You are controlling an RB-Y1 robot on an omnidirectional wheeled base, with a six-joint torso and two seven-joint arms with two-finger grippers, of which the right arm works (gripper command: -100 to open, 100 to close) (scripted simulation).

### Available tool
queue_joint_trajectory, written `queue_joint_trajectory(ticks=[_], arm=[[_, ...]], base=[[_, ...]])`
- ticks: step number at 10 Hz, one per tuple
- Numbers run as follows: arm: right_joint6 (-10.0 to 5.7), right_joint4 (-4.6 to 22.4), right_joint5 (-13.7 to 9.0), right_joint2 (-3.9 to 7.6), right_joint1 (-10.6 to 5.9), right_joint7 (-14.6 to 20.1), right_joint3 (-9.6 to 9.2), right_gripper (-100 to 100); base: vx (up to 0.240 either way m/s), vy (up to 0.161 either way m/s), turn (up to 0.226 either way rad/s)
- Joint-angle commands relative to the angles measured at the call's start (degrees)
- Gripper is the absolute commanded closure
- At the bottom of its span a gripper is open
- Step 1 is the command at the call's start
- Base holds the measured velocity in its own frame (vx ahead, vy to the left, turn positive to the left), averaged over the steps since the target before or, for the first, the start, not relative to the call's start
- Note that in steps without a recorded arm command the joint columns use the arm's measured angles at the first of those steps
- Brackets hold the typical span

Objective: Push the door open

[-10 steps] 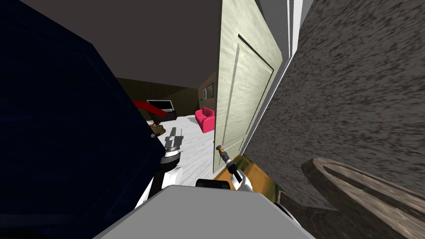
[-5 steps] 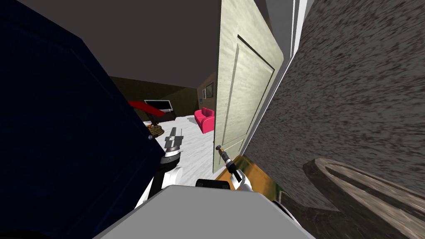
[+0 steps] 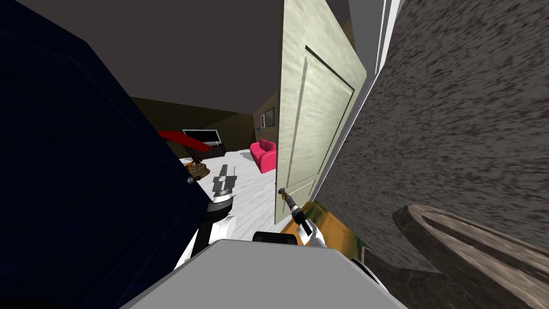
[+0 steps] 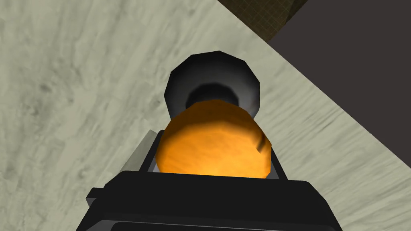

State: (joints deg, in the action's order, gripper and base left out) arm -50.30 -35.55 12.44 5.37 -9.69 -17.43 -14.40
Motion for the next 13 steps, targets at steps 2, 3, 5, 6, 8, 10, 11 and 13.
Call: queue_joint_trajectory(ticks=[2,3,5,6,8,10,11,13], arm=[[0.04,0.44,-1.48,0.27,-0.66,4.04,-0.27,100],[0.08,0.62,-2.35,0.26,-0.82,5.52,-0.68,100],[0.12,0.8,-3.27,0.25,-0.97,8.46,-1.12,100],[0.12,0.8,-3.27,0.25,-0.97,8.89,-1.12,100],[0.2,1.16,-5.09,0.21,-1.29,12.65,-1.99,100],[0.24,1.34,-6.0,0.2,-1.45,15.71,-2.43,100],[0.24,1.34,-6.0,0.2,-1.45,16.02,-2.43,100],[0.32,1.71,-7.88,0.12,-1.77,19.84,-3.32,100]], base=[[0.047,0.036,-0.027],[0.074,0.05,-0.055],[0.051,0.029,-0.037],[0.031,0.025,-0.018],[0.05,0.03,-0.061],[0.048,0.036,-0.029],[0.034,0.031,-0.024],[0.056,0.045,-0.058]])
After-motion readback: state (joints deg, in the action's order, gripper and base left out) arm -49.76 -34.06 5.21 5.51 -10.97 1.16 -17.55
